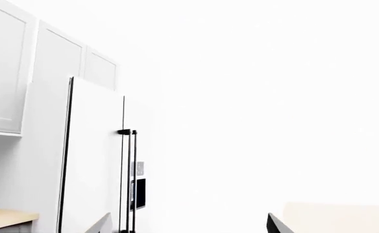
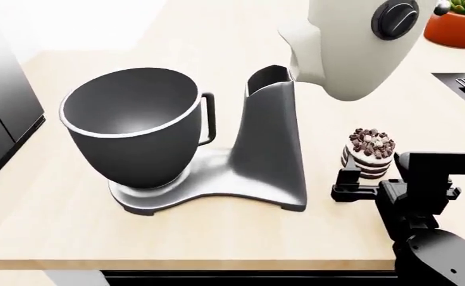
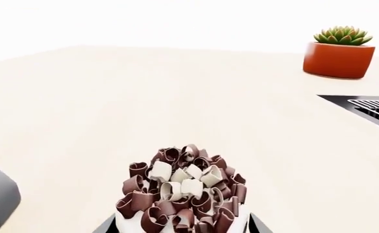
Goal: Place the cake in the stand mixer bowl.
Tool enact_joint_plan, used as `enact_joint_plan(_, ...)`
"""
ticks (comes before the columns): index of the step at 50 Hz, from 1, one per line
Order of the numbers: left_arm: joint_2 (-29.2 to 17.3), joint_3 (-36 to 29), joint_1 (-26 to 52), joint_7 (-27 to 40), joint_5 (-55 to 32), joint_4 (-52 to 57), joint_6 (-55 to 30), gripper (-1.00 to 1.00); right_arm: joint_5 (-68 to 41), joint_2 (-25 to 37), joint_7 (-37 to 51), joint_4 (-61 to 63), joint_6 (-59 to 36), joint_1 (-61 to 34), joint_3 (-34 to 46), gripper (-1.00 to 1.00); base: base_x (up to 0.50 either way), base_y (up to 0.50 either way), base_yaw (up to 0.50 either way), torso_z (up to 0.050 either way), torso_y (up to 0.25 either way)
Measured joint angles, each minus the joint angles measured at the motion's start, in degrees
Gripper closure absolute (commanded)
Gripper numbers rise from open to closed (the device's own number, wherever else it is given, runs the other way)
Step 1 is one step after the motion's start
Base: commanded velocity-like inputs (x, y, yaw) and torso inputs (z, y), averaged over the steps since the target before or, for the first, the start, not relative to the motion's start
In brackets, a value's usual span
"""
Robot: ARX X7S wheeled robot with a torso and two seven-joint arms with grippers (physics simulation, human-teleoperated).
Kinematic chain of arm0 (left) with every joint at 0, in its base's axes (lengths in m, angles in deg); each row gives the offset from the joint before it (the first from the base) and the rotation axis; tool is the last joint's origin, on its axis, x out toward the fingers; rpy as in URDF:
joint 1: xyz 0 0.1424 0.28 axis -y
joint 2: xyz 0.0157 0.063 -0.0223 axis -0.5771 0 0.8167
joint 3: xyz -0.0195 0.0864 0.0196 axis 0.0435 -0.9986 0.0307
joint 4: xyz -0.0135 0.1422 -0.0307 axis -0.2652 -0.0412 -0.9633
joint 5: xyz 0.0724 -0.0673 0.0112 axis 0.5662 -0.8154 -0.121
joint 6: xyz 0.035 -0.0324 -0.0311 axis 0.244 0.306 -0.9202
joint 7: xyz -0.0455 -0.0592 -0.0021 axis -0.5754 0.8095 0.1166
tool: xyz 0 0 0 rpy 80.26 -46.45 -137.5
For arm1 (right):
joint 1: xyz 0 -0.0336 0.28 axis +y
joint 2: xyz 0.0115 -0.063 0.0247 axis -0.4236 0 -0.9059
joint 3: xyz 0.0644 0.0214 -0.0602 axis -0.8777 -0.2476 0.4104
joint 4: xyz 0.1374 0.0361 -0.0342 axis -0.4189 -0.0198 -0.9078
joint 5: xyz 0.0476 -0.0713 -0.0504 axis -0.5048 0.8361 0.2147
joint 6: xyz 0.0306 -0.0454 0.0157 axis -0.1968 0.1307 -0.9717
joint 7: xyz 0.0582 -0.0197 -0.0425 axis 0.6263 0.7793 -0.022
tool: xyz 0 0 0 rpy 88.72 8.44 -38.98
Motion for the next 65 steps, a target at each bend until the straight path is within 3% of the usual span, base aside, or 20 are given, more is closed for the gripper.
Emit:
enact_joint_plan(20,0.22,-0.77,0.7,-0.29,0.03,-0.16,-0.1,-1.0,-0.77,1.74,1.64,3.48,1.63,2.58,0.06,1.0,0.0,0.0,0.0,0.0,0.0)
enact_joint_plan(51,0.72,-1.44,1.22,-0.79,0.17,0.07,-0.27,-1.0,4.17,14.51,15.63,34.23,4.04,15.04,-0.15,1.0,0.0,0.0,0.0,0.0,0.001)
enact_joint_plan(54,0.72,-1.6,1.31,-0.8,0.21,0.03,-0.28,-1.0,5.37,15.87,17.38,36.61,4.57,12.27,4.06,1.0,0.0,0.0,0.0,0.0,0.003)
enact_joint_plan(58,0.8,-1.64,1.35,-0.89,0.22,0.01,-0.3,-1.0,7.01,17.82,20.66,38.89,6.49,3.16,15.75,1.0,0.0,0.0,0.0,0.0,0.0)
enact_joint_plan(65,0.91,-1.7,1.45,-1.02,0.2,-0.08,-0.34,-1.0,11.43,16.4,31.46,40.87,13.5,-25.73,50.96,1.0,0.0,0.0,0.0,0.0,0.0)
